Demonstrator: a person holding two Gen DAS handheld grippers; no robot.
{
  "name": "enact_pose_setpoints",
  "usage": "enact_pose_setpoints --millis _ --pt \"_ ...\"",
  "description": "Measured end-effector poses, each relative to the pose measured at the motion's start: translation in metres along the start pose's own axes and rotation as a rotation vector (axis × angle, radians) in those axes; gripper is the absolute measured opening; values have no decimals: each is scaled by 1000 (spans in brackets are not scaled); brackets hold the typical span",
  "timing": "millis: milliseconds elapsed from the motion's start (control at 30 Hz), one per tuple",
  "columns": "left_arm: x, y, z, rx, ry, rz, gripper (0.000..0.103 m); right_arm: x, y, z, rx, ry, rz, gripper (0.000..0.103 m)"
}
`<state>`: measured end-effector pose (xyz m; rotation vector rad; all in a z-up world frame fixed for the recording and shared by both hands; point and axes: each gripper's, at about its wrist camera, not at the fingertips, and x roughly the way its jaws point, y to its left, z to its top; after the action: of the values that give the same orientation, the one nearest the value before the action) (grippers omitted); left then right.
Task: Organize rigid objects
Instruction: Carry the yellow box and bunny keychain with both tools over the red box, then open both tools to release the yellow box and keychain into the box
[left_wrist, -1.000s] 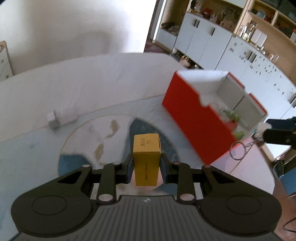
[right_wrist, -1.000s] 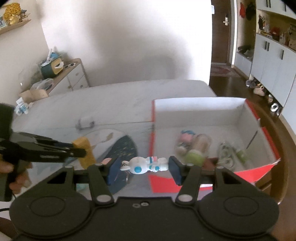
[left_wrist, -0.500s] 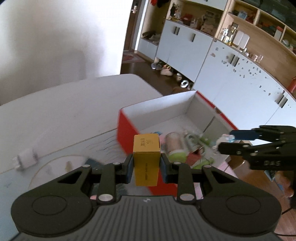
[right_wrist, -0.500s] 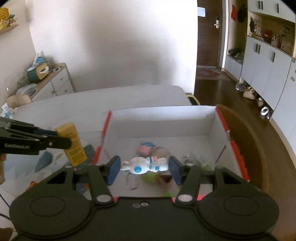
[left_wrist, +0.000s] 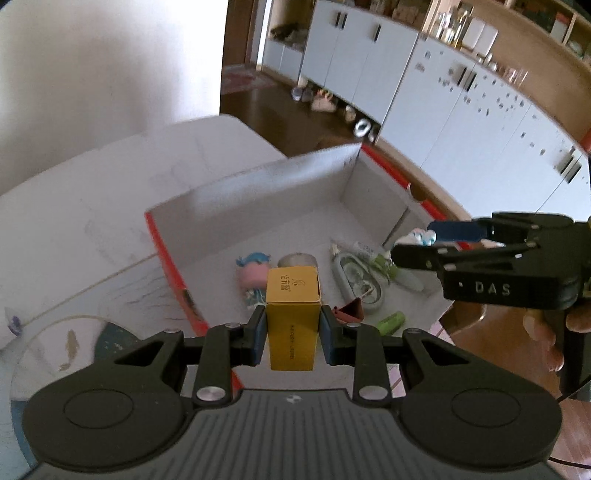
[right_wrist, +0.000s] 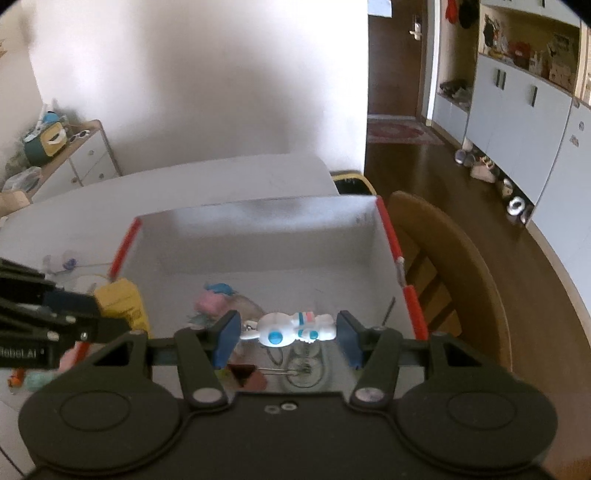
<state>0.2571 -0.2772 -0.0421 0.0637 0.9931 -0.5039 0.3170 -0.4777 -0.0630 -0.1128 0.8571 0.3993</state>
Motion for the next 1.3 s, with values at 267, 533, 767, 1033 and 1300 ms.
enact_pose_setpoints --millis 267,533,767,1033,1300 --pt "39 -16 1 17 110 73 29 29 -14 -1 -4 42 5 57" --pt "69 -20 2 26 189 128 29 49 -11 -4 -61 66 -22 57" --pt "85 -26 6 41 222 147 29 62 3 -7 -143 119 -40 57" --pt "96 -29 14 55 235 166 29 74 6 -8 -121 173 -39 57" --pt "110 -30 19 67 264 178 30 69 2 -8 -88 179 -21 58"
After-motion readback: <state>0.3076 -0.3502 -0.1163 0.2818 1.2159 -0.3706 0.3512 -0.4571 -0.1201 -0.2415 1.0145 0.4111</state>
